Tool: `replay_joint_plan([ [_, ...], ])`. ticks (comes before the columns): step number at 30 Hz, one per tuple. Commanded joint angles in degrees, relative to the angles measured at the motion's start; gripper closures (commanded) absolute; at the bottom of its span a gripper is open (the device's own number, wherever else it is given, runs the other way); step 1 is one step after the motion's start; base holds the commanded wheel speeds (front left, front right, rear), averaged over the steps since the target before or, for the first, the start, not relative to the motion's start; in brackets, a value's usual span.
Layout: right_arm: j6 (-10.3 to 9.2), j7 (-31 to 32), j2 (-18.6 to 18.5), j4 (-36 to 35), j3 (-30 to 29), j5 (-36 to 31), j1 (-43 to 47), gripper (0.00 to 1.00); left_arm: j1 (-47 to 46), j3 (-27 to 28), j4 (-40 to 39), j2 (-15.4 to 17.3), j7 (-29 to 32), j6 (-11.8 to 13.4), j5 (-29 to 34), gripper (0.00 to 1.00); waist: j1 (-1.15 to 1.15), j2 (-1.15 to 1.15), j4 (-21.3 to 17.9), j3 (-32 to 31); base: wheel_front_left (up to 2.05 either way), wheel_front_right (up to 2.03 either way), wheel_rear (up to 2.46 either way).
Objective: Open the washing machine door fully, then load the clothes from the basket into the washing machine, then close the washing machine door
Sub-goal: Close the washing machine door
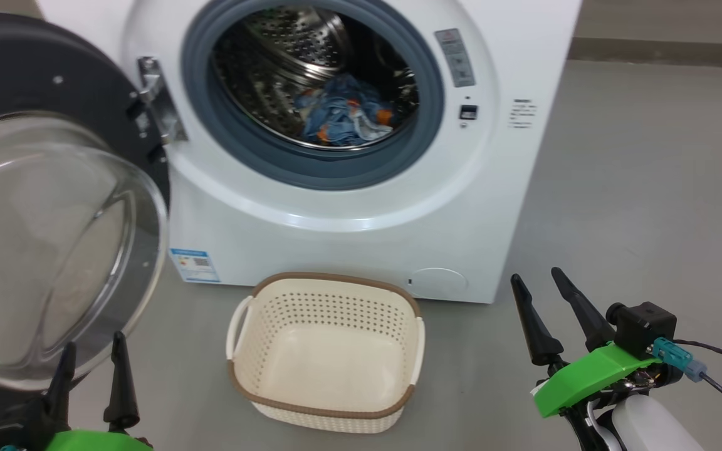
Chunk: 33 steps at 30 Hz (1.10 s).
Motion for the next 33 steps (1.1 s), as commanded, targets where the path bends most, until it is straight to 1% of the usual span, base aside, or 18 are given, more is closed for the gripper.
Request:
replay_joint_plan([
  [1, 0.32, -0.3, -0.1, -1.0, 1.2, 0.7, -0.7, 0.00, -1.6, 1.6, -1.1, 1.4, 0.0, 0.7, 0.5, 0.00, 0.00, 0.00, 3.8, -1.0, 0.00, 0.00, 0.00],
  [8, 0.32, -0.3, -0.2, -0.7, 1.9, 1.4, -0.4, 0.00, -1.2, 1.4, -1.0, 1.7, 0.3, 1.3, 0.4, 0.00, 0.00, 0.00, 8.5, -1.8, 0.00, 0.00, 0.00],
  [9, 0.32, -0.3, -0.2, -0.7, 1.9, 1.4, -0.4, 0.00, -1.2, 1.4, -1.0, 1.7, 0.3, 1.3, 0.4, 0.00, 0.00, 0.00, 8.5, -1.8, 0.00, 0.00, 0.00],
  [16, 0.32, -0.3, 0.1, -0.7, 2.1, 1.9, -0.2, 0.00, -0.9, 1.1, -1.9, 2.2, 0.8, 1.8, 0.4, 0.00, 0.00, 0.00, 12.7, -2.2, 0.00, 0.00, 0.00],
  [26, 0.32, -0.3, 0.2, -0.6, 2.8, 2.2, -0.4, 0.00, -0.7, 0.3, -2.1, 2.0, 1.2, 2.2, 0.2, 0.00, 0.00, 0.00, 16.4, -2.1, 0.00, 0.00, 0.00],
  [33, 0.32, -0.3, 0.3, -0.5, 2.9, 2.4, -0.5, 0.00, -0.4, 0.4, -2.3, 2.3, 1.1, 2.6, -0.2, 0.00, 0.00, 0.00, 18.1, -2.1, 0.00, 0.00, 0.00],
])
